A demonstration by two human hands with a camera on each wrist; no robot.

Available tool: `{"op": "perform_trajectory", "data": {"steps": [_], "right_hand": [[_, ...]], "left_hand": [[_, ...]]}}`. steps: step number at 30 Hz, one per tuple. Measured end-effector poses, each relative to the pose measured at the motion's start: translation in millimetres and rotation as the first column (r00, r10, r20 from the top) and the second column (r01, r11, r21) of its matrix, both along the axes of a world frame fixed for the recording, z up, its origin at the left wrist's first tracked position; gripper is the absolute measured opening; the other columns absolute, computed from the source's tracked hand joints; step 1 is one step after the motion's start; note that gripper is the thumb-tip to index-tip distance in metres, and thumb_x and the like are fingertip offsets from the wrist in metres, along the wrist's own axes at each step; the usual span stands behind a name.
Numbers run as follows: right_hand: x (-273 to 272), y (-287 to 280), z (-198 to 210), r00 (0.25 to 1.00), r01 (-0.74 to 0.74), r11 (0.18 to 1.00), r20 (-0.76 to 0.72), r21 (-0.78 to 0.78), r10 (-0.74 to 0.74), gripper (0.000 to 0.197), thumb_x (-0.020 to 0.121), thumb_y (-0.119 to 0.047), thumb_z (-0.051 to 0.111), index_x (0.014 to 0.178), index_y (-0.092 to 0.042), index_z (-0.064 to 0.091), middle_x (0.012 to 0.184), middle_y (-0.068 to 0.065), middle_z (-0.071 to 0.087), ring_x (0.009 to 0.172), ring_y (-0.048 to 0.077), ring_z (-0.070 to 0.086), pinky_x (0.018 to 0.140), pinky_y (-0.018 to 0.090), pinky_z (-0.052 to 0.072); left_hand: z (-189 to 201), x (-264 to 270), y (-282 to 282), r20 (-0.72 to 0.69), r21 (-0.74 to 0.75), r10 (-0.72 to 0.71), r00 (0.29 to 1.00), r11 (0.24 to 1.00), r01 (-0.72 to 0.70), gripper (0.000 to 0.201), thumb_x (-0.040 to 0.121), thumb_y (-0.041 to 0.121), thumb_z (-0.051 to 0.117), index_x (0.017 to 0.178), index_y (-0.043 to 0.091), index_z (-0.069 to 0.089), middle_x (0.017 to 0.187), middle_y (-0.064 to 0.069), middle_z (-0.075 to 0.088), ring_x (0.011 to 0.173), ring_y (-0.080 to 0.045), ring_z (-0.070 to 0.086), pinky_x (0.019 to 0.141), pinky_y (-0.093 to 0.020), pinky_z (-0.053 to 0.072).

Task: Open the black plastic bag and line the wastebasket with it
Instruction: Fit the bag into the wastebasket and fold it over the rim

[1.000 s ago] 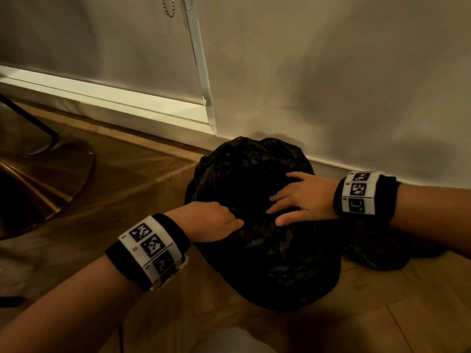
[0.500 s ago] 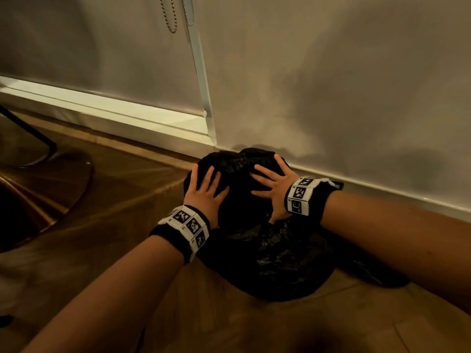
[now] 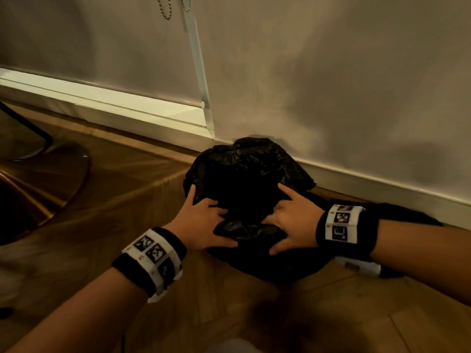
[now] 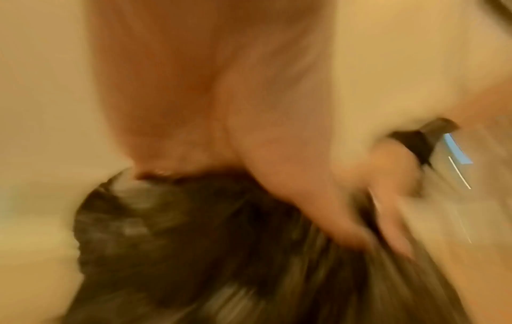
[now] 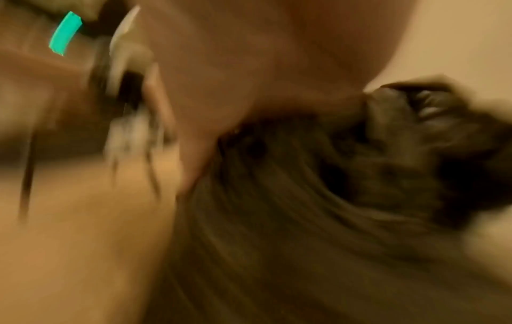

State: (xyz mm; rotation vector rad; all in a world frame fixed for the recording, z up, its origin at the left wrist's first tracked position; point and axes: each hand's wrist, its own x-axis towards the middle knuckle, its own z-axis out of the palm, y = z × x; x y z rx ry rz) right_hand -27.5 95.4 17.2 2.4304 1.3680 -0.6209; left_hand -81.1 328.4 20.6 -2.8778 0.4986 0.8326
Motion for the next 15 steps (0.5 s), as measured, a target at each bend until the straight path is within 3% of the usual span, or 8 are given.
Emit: {"op": "perform_trajectory", "data": {"steps": [4, 6, 8, 10, 11, 13, 14, 15], "right_hand": [[14, -18, -15, 0.981, -0.073, 0.985, 0.188, 0.159, 0.042, 0.054, 0.076, -0.064, 0.046, 0.118, -0.035, 0.064, 0.117, -0.006, 0.067, 0.12, 0.023, 0.057, 0.112, 0.05, 0.0], [23, -24, -25, 0.969, -0.151, 0.949, 0.23, 0.276, 0.087, 0.032, 0.071, -0.042, 0.06, 0.098, -0.032, 0.072, 0.095, -0.008, 0.072, 0.109, 0.023, 0.064, 0.113, 0.052, 0.005], [28, -25, -28, 0.963, -0.172, 0.943, 0.25, 0.285, 0.1, 0.031, 0.059, -0.015, 0.072, 0.087, -0.028, 0.072, 0.083, -0.007, 0.071, 0.103, 0.024, 0.066, 0.116, 0.054, 0.009], [33, -26, -27, 0.958, -0.13, 0.941, 0.285, 0.313, 0.038, 0.045, 0.052, -0.012, 0.076, 0.094, -0.028, 0.071, 0.096, -0.002, 0.07, 0.114, 0.027, 0.061, 0.114, 0.057, 0.015], [35, -27, -25, 0.955, -0.068, 0.937, 0.296, 0.343, -0.039, 0.059, 0.051, -0.017, 0.078, 0.108, -0.031, 0.067, 0.115, 0.003, 0.065, 0.128, 0.029, 0.05, 0.114, 0.058, 0.015], [37, -37, -23, 0.935, 0.126, 0.876, 0.239, 0.465, -0.261, 0.095, 0.054, -0.038, 0.077, 0.14, -0.039, 0.038, 0.151, 0.007, 0.033, 0.146, 0.03, 0.016, 0.117, 0.057, 0.007], [36, -43, -20, 0.911, 0.248, 0.795, 0.148, 0.553, -0.386, 0.107, 0.054, -0.046, 0.075, 0.147, -0.041, 0.021, 0.157, 0.005, 0.017, 0.148, 0.03, 0.004, 0.117, 0.057, 0.005], [33, -49, -17, 0.867, 0.391, 0.668, -0.01, 0.633, -0.498, 0.114, 0.053, -0.05, 0.072, 0.148, -0.041, 0.011, 0.159, 0.002, 0.009, 0.148, 0.03, -0.003, 0.117, 0.057, 0.005]], "left_hand": [[-13, -5, 5, 0.229, -0.084, -0.032, 0.973, 0.995, 0.053, 0.056, 0.09, 0.064, 0.035, 0.136, 0.036, 0.053, 0.143, 0.018, 0.05, 0.144, -0.009, 0.026, 0.113, -0.059, -0.02], [-17, -6, 7, 0.285, -0.167, -0.005, 0.959, 0.984, 0.055, 0.055, 0.089, 0.059, 0.04, 0.128, 0.029, 0.062, 0.13, 0.012, 0.062, 0.14, -0.009, 0.035, 0.111, -0.052, -0.023], [-19, -7, 8, 0.327, -0.187, 0.007, 0.945, 0.981, 0.058, 0.044, 0.092, 0.051, 0.051, 0.122, 0.024, 0.067, 0.124, 0.007, 0.065, 0.137, -0.01, 0.039, 0.11, -0.048, -0.023], [-22, -7, 7, 0.369, -0.187, 0.014, 0.929, 0.981, 0.06, 0.04, 0.091, 0.049, 0.055, 0.119, 0.024, 0.068, 0.129, 0.008, 0.062, 0.139, -0.012, 0.037, 0.111, -0.048, -0.022], [-26, -7, 8, 0.41, -0.222, 0.036, 0.911, 0.973, 0.061, 0.042, 0.087, 0.053, 0.054, 0.117, 0.027, 0.069, 0.136, 0.007, 0.058, 0.141, -0.014, 0.034, 0.113, -0.05, -0.019], [-29, -14, 11, 0.482, -0.421, 0.227, 0.846, 0.907, -0.003, 0.049, 0.076, 0.063, 0.058, 0.118, 0.037, 0.063, 0.151, 0.006, 0.041, 0.145, -0.018, 0.022, 0.118, -0.05, -0.007], [-27, -21, 12, 0.447, -0.581, 0.4, 0.8, 0.81, -0.081, 0.057, 0.072, 0.064, 0.064, 0.124, 0.041, 0.056, 0.155, 0.007, 0.031, 0.145, -0.017, 0.018, 0.119, -0.047, 0.001], [-24, -29, 14, 0.301, -0.751, 0.587, 0.752, 0.631, -0.192, 0.068, 0.071, 0.06, 0.071, 0.131, 0.041, 0.048, 0.157, 0.007, 0.024, 0.144, -0.014, 0.017, 0.118, -0.041, 0.01]]}}
